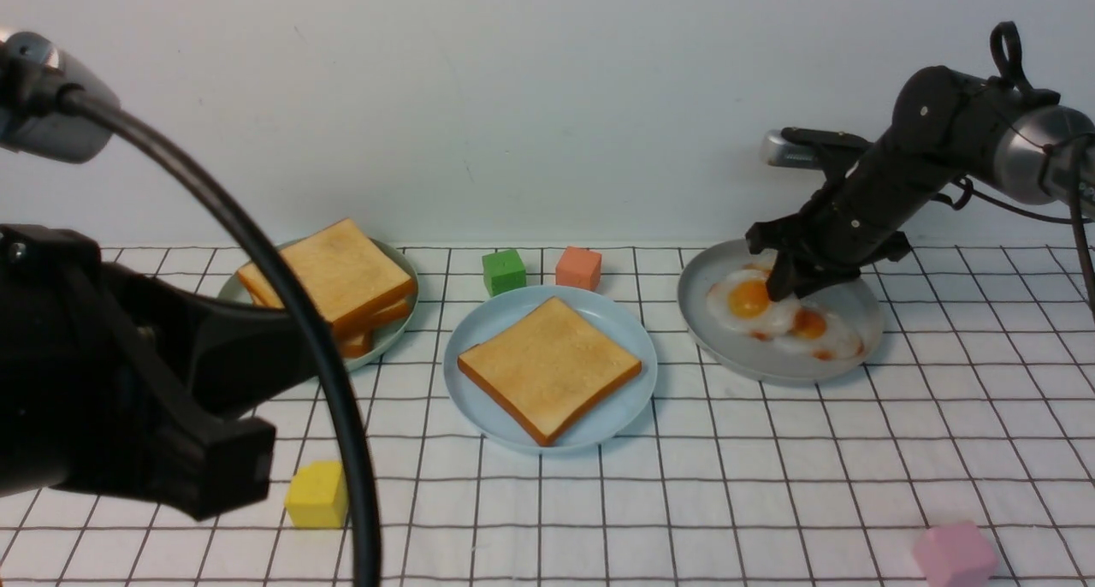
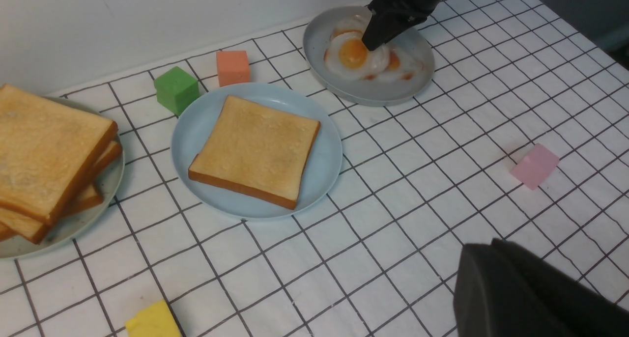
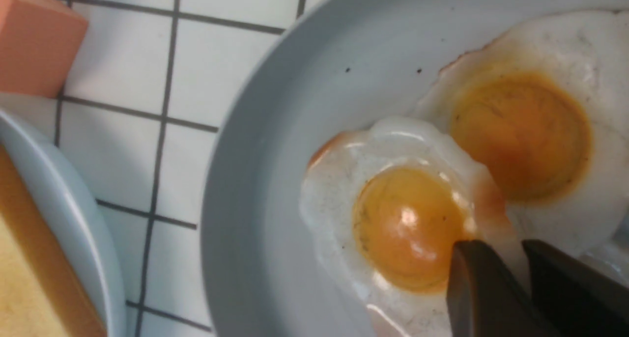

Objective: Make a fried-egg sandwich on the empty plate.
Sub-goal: Use the right arm to grab a fried egg, then use the right arm to place the fried egg on the slice of bread in the middle

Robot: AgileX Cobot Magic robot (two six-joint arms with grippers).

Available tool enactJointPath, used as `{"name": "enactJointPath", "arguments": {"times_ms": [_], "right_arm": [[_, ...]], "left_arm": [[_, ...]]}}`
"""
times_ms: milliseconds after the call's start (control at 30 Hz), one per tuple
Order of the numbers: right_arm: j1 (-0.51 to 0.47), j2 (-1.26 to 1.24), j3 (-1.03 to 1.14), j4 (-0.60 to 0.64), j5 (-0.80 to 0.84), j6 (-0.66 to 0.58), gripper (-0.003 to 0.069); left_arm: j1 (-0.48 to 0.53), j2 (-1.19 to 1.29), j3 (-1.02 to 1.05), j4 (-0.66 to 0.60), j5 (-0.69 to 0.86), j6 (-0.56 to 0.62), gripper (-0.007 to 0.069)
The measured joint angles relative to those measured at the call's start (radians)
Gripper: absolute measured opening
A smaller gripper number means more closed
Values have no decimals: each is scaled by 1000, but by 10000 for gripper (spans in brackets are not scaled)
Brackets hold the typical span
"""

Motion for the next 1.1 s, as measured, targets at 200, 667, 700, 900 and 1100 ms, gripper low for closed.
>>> {"name": "enactJointPath", "arguments": {"times_ms": [200,667,700,900,1100], "right_arm": [[1,-71,1,21,86,-10,63],[178,-221,53,415,244,-139,62],[200,-213,62,418,244,-141,62],[271,-142,79,431,131,-122,62],[268,-98,79,426,79,-60,62]], "left_arm": [[0,0,0,21,0,-1,-13],[0,0,3,51,-1,-4,-13],[0,0,3,51,-1,-9,-13],[0,0,3,51,-3,-27,-13],[0,0,3,44,-3,-30,-13]]}}
